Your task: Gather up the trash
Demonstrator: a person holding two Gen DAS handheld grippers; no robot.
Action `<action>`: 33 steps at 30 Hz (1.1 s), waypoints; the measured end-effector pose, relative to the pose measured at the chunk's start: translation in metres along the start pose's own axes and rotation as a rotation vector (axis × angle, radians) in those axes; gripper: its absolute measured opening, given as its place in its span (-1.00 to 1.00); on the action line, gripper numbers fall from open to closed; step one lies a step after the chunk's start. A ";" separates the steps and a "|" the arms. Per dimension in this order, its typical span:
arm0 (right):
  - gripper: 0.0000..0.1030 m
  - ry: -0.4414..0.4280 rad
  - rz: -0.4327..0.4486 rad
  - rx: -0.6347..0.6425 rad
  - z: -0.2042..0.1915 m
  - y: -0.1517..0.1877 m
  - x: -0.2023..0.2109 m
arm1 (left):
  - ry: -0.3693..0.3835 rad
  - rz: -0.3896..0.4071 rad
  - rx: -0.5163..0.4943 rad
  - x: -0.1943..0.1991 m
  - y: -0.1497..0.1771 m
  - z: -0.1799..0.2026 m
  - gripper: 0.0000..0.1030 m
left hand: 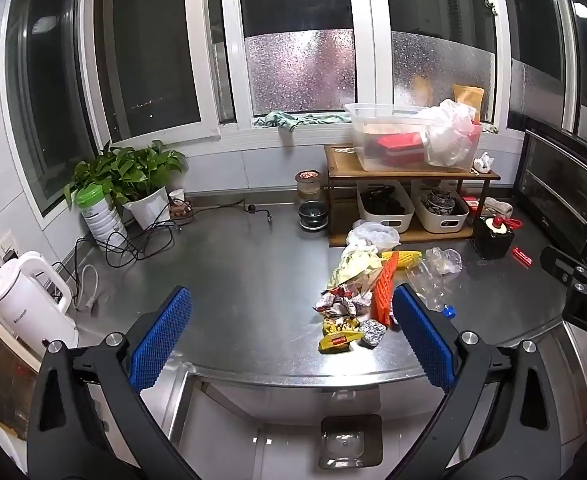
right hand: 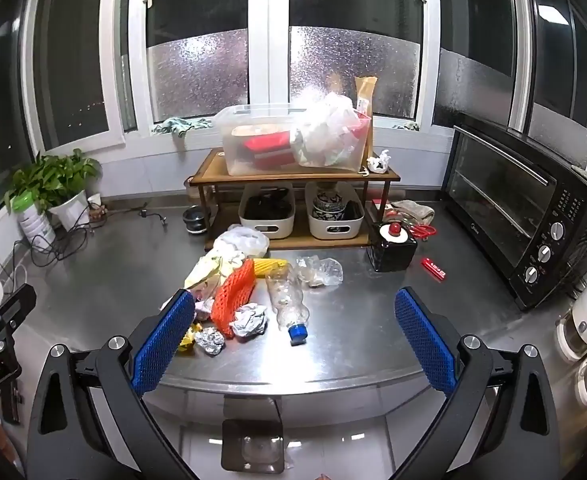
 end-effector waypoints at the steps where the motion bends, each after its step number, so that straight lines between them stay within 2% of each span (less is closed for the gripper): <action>1: 0.94 -0.010 -0.005 0.013 0.009 -0.004 -0.003 | 0.000 -0.003 0.000 -0.001 0.000 0.000 0.85; 33: 0.94 -0.023 -0.009 0.004 0.003 -0.007 -0.014 | 0.007 -0.004 0.018 -0.010 0.007 -0.002 0.84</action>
Point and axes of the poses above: each gripper's, at about its wrist camera, not at the fingertips, and x roughly against the way its jaws point, z to its right, y to its underside, the point moved 6 cm from there along -x, roughly the way its jaws point, and after that the axes turned 10 degrees about y, right-handed, at the moved point
